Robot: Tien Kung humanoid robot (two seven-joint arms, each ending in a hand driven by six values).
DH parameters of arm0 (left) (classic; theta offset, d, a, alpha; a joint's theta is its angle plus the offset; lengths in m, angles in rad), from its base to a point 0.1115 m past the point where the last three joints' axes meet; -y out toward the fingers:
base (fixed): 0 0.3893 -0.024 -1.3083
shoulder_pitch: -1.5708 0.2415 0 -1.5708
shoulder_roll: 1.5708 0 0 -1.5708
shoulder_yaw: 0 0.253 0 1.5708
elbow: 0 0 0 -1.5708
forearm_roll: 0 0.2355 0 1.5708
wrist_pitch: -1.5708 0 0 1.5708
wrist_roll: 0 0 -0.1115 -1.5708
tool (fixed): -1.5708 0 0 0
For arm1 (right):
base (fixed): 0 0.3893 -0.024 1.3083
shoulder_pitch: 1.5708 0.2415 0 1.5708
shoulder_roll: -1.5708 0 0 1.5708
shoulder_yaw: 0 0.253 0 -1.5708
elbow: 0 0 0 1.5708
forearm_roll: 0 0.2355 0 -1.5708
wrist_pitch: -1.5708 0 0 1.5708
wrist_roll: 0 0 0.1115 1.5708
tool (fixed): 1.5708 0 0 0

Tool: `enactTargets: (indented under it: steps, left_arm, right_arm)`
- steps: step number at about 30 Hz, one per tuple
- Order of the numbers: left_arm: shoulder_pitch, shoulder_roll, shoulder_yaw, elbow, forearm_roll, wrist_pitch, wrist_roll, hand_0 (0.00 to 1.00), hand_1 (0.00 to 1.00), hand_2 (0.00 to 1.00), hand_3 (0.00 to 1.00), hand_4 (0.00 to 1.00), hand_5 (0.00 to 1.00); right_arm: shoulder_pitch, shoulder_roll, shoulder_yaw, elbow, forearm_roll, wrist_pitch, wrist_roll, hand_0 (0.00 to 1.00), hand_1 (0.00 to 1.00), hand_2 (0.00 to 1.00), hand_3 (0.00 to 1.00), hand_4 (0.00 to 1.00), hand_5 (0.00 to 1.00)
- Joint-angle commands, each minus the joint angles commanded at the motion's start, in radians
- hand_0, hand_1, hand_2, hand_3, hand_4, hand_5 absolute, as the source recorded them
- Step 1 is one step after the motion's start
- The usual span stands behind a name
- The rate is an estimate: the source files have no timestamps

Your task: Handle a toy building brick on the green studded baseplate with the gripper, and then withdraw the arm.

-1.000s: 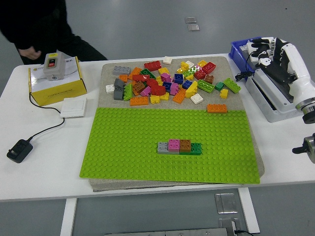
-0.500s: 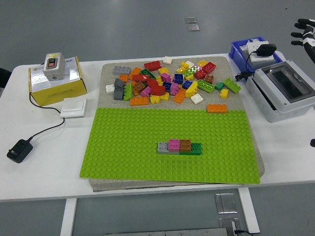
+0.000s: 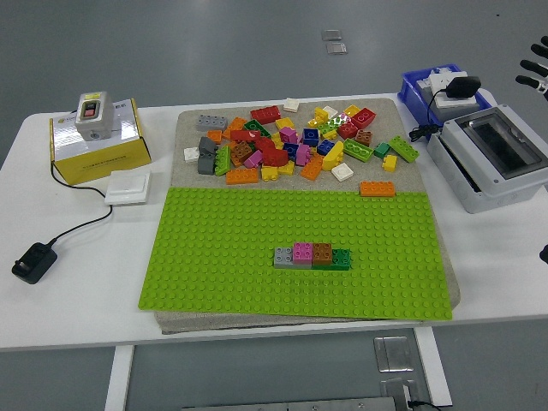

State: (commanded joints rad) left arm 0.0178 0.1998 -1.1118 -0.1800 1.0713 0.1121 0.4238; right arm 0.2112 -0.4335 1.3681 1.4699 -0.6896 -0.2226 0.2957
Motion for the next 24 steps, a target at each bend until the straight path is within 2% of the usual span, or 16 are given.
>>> enactTargets:
  steps: [10,11,17,24]
  left_arm:
    - [0.004,0.004,0.002,0.000,-0.002,-0.004,0.004,0.635,0.603,0.557,0.598,0.182,0.592]
    - [0.005,0.005,0.002,0.000,-0.001,-0.004,0.004,0.633,0.604,0.558,0.601,0.183,0.593]
    - [0.011,0.012,0.000,0.000,0.000,-0.005,0.007,0.637,0.604,0.559,0.601,0.182,0.592]
    - [0.009,0.014,0.003,0.000,-0.003,-0.010,0.008,0.638,0.606,0.559,0.601,0.183,0.593]
  right_arm:
    - [0.000,0.007,0.007,-0.019,0.068,0.028,0.018,0.609,0.674,0.733,0.688,0.379,0.507]
    - [0.000,0.006,0.008,-0.020,0.069,0.029,0.018,0.572,0.661,0.733,0.688,0.384,0.521]
    - [-0.001,0.004,0.001,-0.017,0.091,0.020,0.025,0.569,0.650,0.732,0.687,0.395,0.540]
    - [0.000,0.005,0.005,-0.023,0.129,0.031,0.031,0.568,0.652,0.732,0.689,0.390,0.546]
